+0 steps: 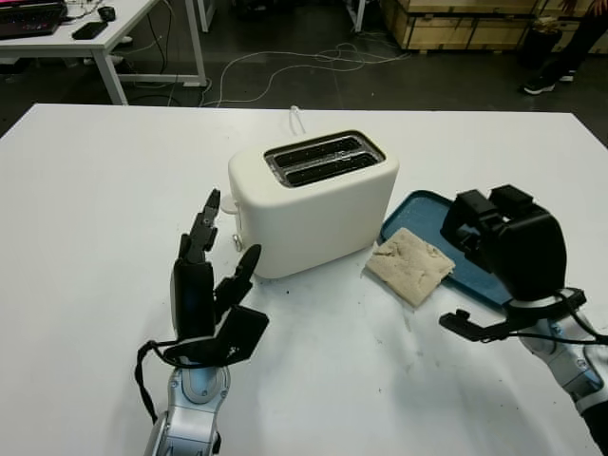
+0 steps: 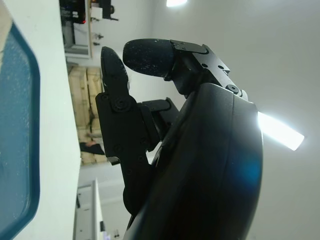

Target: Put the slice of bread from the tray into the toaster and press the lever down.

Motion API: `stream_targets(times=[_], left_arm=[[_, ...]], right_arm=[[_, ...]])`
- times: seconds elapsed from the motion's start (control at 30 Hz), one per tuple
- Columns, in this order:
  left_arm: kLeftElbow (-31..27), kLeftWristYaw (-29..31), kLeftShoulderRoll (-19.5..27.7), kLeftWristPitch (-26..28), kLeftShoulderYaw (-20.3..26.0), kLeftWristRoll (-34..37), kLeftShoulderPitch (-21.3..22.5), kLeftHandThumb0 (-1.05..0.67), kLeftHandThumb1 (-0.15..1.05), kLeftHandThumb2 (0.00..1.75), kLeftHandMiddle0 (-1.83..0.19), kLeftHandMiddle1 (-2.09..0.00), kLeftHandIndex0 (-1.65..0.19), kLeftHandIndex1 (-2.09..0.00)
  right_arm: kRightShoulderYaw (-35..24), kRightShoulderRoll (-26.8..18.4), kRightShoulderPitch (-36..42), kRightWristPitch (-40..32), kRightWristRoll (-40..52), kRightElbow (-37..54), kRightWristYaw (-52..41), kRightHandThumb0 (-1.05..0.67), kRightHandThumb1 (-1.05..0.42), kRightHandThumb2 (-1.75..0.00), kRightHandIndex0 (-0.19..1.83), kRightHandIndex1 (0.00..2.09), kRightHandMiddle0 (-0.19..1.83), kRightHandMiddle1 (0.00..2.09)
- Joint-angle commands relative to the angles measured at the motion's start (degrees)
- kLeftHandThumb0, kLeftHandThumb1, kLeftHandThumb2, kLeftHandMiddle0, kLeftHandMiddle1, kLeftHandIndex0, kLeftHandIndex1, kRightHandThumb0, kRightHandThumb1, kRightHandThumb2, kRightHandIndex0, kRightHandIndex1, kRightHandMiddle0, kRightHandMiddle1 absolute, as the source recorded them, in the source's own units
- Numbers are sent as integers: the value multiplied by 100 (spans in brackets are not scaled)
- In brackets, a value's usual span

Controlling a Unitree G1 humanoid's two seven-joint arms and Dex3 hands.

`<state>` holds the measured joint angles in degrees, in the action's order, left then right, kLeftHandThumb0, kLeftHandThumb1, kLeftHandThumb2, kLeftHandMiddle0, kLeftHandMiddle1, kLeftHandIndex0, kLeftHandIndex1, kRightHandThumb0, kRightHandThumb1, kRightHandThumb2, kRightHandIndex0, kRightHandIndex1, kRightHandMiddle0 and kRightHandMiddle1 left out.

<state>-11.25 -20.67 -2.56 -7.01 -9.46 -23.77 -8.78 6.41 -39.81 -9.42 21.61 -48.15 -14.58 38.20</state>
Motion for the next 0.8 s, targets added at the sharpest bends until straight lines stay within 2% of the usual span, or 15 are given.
stream_targets(times=[0.0, 0.13, 0.3, 0.33, 0.4, 0.43, 0.47, 0.5, 0.53, 0.6, 0.77], left_arm=[[-13, -17, -85, 26, -6, -16, 32, -45, 92, 30, -5, -59, -26, 0], [-25, -19, -74, -3, 2, -6, 1, -46, 92, 30, -5, -59, -26, 0], [-54, 51, -46, 10, 18, 29, -5, -46, 92, 31, -4, -59, -25, 0], [-49, 48, -48, 1, 22, 25, -3, -46, 92, 31, -4, -59, -25, 0], [-28, 38, -51, -36, 36, 41, -3, -46, 92, 31, -4, -59, -25, 0], [-29, 32, -49, -38, 40, 31, -3, -46, 92, 30, -5, -59, -25, -1], [-33, 30, -43, -39, 43, 20, -6, -46, 92, 30, -5, -60, -26, -1], [-50, 32, -39, -22, 42, 3, -12, -46, 92, 30, -5, -60, -26, -1], [-72, 36, -40, -4, 39, -10, -21, -46, 92, 30, -5, -60, -26, -1], [-94, 37, -42, 22, 38, -28, -34, -46, 92, 30, -5, -60, -26, -1], [-131, 58, -50, 62, 31, -25, -49, -46, 92, 31, -5, -59, -26, -1]], right_arm=[[-56, -59, -130, 128, 157, -133, -114, -24, -92, -11, 71, 175, 49, 175], [-50, -81, -93, 7, 141, -151, -459, -26, -92, -15, 68, 175, 46, 175], [-1, -142, 35, -29, -9, -54, -644, -30, -92, -10, 67, 175, 47, 172], [13, -209, 60, 50, 25, -48, -756, -32, -92, -7, 66, 175, 50, 165], [31, -433, 128, 167, 99, 23, -1183, -40, -88, -2, 64, 168, 62, 135], [45, -628, 164, 203, 155, 106, -1595, -47, -85, -1, 61, 143, 70, 101], [51, -811, 193, 258, 208, 168, -1961, -50, -82, 0, 61, 103, 73, 65], [40, -961, 220, 314, 290, 219, -2296, -53, -78, 0, 61, 50, 73, 29], [23, -1080, 244, 373, 330, 246, -2513, -54, -76, 0, 58, 28, 69, 15], [-16, -1249, 294, 432, 350, 288, -2753, -58, -72, 0, 46, 6, 57, 3], [-170, -1527, 467, 544, 368, 476, -3016, -63, -72, 0, 25, 0, 35, 0]])
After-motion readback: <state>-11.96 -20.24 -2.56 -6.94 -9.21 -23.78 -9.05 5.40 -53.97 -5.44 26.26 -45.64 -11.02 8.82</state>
